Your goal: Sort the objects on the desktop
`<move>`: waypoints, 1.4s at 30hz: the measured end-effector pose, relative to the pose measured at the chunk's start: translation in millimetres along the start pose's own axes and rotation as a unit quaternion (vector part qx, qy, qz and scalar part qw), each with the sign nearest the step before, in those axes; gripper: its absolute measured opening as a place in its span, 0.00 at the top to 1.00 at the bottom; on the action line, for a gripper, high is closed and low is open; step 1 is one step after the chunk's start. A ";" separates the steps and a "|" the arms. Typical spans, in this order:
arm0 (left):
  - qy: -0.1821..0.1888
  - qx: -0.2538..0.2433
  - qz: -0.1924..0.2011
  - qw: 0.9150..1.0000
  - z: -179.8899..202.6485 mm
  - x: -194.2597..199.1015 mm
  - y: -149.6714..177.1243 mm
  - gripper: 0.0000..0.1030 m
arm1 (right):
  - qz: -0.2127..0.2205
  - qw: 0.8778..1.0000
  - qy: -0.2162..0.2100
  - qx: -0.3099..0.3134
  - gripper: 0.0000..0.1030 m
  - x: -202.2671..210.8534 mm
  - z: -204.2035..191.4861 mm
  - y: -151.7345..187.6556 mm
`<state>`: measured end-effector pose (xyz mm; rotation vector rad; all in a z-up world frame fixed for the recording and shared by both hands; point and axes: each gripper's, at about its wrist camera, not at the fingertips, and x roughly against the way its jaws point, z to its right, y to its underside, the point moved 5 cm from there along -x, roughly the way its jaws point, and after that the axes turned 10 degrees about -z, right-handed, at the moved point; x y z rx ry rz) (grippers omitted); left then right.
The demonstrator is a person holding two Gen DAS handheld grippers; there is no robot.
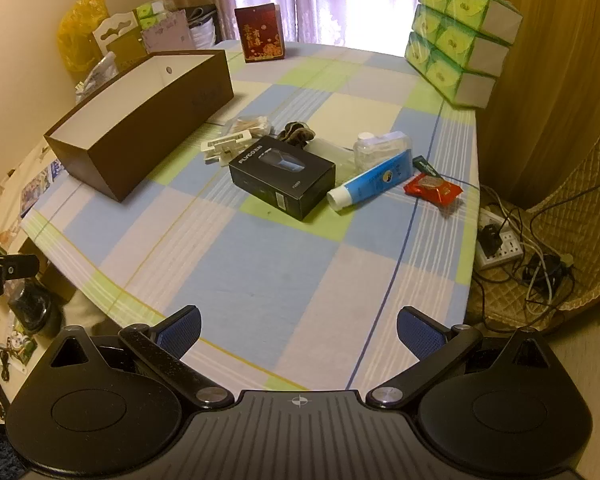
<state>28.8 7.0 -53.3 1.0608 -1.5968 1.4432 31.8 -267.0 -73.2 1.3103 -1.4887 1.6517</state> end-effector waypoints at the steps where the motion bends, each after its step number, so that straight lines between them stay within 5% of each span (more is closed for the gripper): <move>1: 0.000 0.000 0.000 1.000 0.1 0.0 0.0 0.01 | 0.000 1.000 0.000 0.001 0.02 0.0 0.3 -0.2; 42: 0.004 -0.007 -0.020 1.000 8.2 -18.5 -13.6 0.01 | -0.014 1.000 -0.004 -0.002 0.02 -8.2 8.4 -11.4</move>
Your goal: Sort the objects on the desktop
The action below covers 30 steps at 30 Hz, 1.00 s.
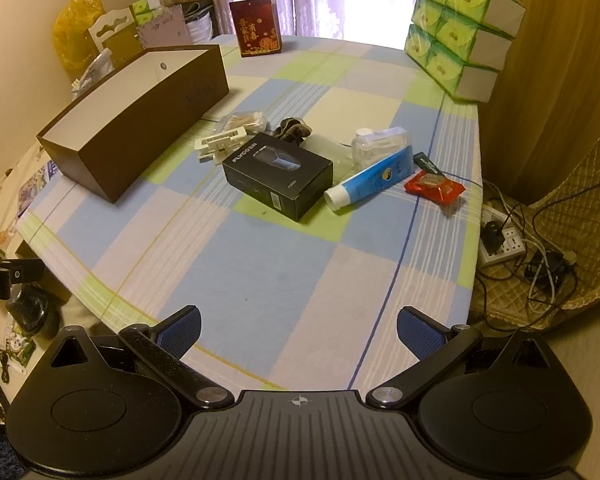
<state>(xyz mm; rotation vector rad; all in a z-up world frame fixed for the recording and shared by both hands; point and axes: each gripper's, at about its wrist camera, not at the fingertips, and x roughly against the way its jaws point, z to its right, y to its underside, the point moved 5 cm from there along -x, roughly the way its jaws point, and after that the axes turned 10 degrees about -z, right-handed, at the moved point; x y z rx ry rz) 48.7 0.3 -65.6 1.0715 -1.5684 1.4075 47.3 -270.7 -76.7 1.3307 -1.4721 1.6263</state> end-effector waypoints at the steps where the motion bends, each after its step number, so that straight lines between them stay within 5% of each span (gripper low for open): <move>1: 0.000 -0.001 0.000 1.000 0.2 -0.6 -0.8 0.01 | -0.001 1.000 0.000 0.000 0.02 -0.6 0.3 -1.5; 15: 0.018 -0.019 -0.007 1.000 11.0 -15.5 -20.2 0.01 | -0.002 1.000 0.000 -0.018 0.02 -9.8 7.4 -9.9; 30: 0.065 -0.084 0.023 0.994 36.3 -44.7 -77.1 0.01 | 0.047 0.995 -0.017 -0.088 0.02 -15.2 32.9 -36.5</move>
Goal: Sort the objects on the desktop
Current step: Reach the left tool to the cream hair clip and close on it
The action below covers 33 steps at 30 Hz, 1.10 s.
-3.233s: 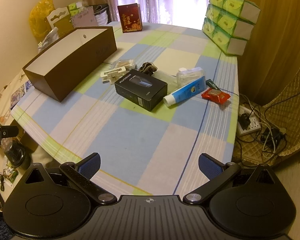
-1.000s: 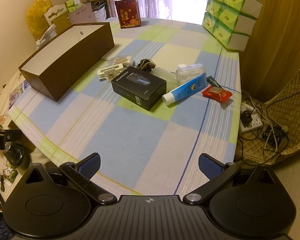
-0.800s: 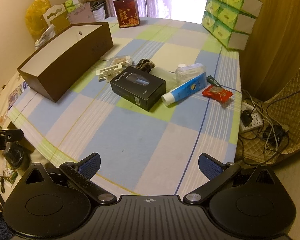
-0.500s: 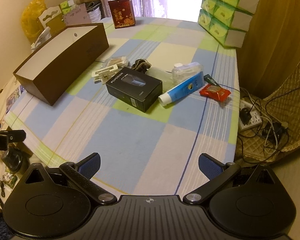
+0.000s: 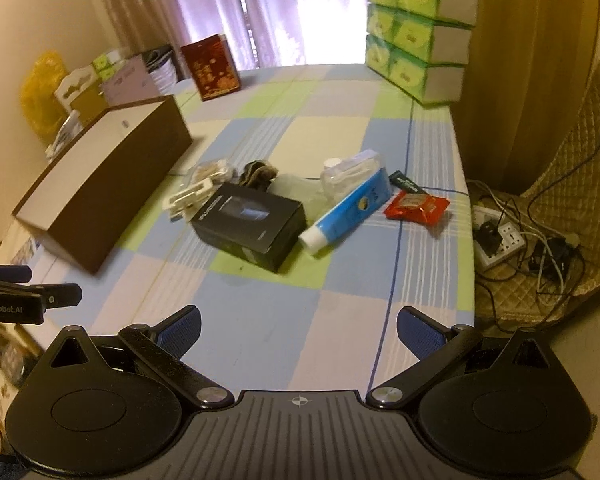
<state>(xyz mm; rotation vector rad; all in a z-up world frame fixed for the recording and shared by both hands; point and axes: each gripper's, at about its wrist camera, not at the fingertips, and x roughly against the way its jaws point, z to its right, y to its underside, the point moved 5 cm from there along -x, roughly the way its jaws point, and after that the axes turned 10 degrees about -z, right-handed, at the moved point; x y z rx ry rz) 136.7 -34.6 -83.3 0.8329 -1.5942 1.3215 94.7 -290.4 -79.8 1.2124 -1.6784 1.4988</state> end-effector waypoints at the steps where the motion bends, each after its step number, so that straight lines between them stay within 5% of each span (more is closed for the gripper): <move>1: 0.003 -0.006 0.003 1.000 0.9 -2.8 -4.8 0.01 | 0.000 1.000 0.000 -0.005 0.02 -1.5 2.0 -2.1; 15: 0.040 -0.116 0.036 0.992 7.4 -50.1 -88.1 0.04 | -0.016 0.995 0.026 -0.093 0.02 -37.1 38.2 -24.6; 30: 0.055 -0.252 -0.035 0.965 4.8 -131.3 -150.8 0.15 | -0.045 0.984 0.062 -0.164 0.02 -67.6 61.8 -35.9; 33: 0.064 -0.267 -0.057 0.960 7.9 -148.4 -158.1 0.25 | -0.050 0.982 0.067 -0.171 0.02 -71.6 62.7 -35.6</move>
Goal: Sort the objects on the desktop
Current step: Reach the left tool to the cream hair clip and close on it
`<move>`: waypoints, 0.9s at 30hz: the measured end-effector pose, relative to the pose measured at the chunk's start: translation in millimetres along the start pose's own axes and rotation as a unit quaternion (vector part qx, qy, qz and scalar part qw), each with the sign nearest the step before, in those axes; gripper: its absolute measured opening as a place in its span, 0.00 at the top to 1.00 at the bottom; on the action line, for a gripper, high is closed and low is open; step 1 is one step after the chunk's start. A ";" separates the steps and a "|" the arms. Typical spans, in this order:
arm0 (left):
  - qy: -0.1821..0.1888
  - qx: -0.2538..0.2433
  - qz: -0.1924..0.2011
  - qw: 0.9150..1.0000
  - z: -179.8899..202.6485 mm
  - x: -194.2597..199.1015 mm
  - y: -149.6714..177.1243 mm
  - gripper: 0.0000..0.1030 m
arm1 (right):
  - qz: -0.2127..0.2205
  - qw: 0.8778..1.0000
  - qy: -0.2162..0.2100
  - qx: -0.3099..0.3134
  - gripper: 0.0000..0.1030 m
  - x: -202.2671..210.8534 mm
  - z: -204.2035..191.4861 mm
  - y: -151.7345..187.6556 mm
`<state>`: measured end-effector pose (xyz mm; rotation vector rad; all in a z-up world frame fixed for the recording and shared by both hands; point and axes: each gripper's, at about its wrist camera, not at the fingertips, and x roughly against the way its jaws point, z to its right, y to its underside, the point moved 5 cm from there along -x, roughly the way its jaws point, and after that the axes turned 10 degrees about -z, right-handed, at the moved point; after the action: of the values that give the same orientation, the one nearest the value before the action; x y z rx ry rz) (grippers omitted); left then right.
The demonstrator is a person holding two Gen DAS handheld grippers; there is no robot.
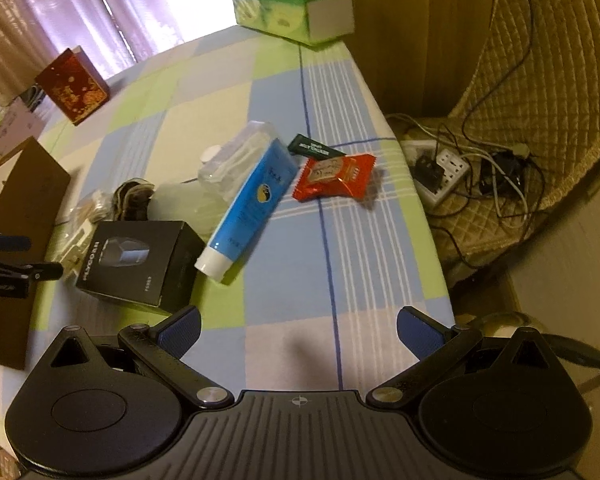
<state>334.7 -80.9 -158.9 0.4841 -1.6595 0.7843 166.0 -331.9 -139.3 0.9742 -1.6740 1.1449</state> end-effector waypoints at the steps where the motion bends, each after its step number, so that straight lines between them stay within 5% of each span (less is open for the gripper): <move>1: 0.004 -0.003 -0.008 1.000 -1.6 -5.4 -2.8 0.30 | -0.001 1.000 0.001 -0.002 0.02 -1.0 -0.3 0.0; 9: 0.024 -0.013 -0.048 0.998 -11.9 -37.9 -15.0 0.39 | -0.005 1.000 0.008 -0.016 0.02 -5.1 -0.1 -2.4; 11: 0.029 -0.006 -0.057 0.998 -13.6 -44.6 -15.2 0.53 | -0.006 1.000 0.009 -0.019 0.02 -6.6 1.0 -2.8; 15: 0.041 0.029 -0.064 0.997 -16.7 -48.9 -11.8 0.63 | -0.004 1.000 0.006 -0.018 0.02 -10.4 -0.5 -6.8; 22: 0.028 0.117 -0.071 0.990 -15.4 -42.6 7.1 0.64 | 0.026 0.999 0.003 0.019 0.02 -26.4 -18.9 -27.9; 27: 0.036 0.178 -0.069 0.981 -13.9 -38.3 27.4 0.65 | 0.036 0.999 -0.013 0.033 0.27 -47.3 -31.8 -48.8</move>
<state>334.6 -55.7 -201.1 0.8025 -1.4055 0.9885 233.2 -308.8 -163.4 0.9806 -1.7141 1.2473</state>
